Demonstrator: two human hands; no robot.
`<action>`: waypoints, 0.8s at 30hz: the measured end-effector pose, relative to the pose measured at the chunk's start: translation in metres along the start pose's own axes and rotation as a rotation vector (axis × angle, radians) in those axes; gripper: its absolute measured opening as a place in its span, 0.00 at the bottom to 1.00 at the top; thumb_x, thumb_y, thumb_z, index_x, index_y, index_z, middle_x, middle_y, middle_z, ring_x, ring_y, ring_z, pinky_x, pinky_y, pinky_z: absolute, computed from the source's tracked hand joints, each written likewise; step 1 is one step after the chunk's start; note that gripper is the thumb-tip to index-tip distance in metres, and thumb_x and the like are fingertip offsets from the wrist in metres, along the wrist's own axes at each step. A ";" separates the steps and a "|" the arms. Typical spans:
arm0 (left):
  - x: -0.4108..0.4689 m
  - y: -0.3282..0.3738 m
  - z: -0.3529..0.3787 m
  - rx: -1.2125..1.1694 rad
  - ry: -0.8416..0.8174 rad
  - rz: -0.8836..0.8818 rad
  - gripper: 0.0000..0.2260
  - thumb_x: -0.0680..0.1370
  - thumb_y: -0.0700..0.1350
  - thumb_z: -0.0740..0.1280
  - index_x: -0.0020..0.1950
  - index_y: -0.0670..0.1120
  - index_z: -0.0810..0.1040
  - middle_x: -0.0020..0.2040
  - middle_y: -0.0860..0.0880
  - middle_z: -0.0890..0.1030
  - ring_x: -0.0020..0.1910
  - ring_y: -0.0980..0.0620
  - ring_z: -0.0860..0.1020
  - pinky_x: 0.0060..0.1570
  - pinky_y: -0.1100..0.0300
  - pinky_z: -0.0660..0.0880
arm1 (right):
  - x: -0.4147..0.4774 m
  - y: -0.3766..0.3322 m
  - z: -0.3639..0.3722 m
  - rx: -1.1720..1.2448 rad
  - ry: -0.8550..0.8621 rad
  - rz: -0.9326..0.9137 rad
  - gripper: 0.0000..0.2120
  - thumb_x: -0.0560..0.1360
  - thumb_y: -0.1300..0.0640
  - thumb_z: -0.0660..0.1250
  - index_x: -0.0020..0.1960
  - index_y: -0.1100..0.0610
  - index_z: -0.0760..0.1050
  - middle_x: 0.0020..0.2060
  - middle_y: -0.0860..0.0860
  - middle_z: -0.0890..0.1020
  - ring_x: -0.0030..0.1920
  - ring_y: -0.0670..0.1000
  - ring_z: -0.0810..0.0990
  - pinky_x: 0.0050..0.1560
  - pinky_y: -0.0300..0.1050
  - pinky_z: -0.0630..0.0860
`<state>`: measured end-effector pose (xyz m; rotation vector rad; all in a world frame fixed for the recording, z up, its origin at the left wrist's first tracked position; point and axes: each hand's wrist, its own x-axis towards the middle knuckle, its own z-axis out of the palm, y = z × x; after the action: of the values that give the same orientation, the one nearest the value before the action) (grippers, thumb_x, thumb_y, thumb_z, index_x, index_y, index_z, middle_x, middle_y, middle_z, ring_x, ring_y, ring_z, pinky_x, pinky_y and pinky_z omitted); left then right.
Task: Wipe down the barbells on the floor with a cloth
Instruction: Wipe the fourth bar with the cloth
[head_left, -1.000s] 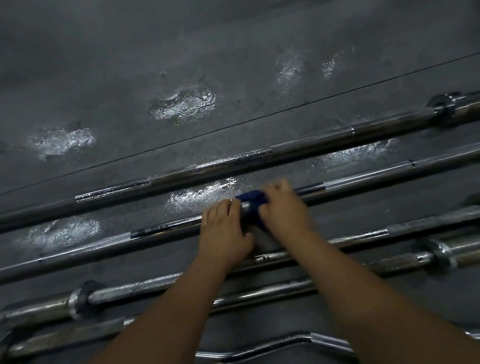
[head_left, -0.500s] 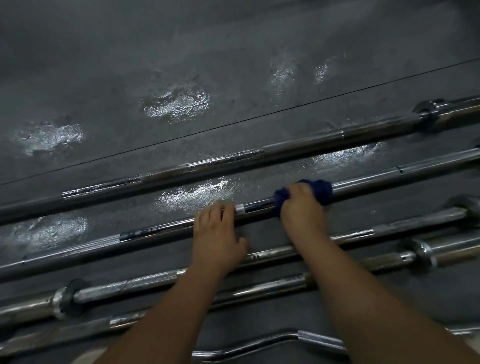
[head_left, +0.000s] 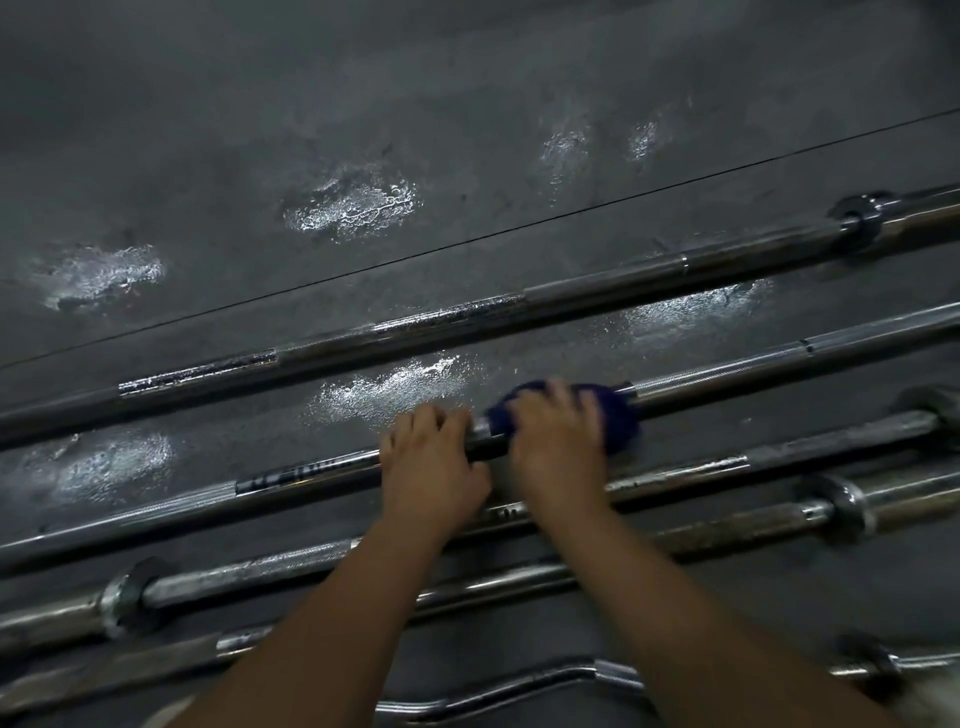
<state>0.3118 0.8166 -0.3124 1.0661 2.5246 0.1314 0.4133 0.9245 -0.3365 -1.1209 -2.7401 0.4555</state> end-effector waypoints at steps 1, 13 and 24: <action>0.000 -0.001 0.000 -0.024 -0.008 0.004 0.24 0.68 0.55 0.61 0.63 0.51 0.74 0.60 0.48 0.73 0.61 0.45 0.70 0.62 0.51 0.65 | -0.002 -0.015 0.006 0.020 -0.061 -0.137 0.14 0.70 0.54 0.56 0.48 0.53 0.79 0.48 0.50 0.82 0.57 0.56 0.77 0.63 0.54 0.63; -0.011 -0.006 0.002 0.076 -0.093 0.102 0.29 0.72 0.53 0.65 0.72 0.50 0.64 0.65 0.49 0.73 0.64 0.46 0.70 0.66 0.53 0.61 | 0.009 0.026 -0.014 0.064 -0.200 -0.217 0.13 0.72 0.55 0.59 0.50 0.54 0.79 0.43 0.52 0.83 0.45 0.56 0.78 0.56 0.52 0.71; -0.012 -0.004 0.006 0.098 -0.067 0.108 0.30 0.69 0.54 0.65 0.71 0.49 0.65 0.65 0.48 0.73 0.64 0.45 0.70 0.68 0.50 0.61 | 0.030 0.012 -0.042 0.580 -0.290 0.188 0.10 0.79 0.63 0.61 0.57 0.55 0.78 0.50 0.52 0.82 0.49 0.50 0.78 0.51 0.43 0.70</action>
<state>0.3196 0.8049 -0.3147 1.2246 2.4357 0.0007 0.4098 0.9633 -0.3004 -1.2139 -2.4449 1.4249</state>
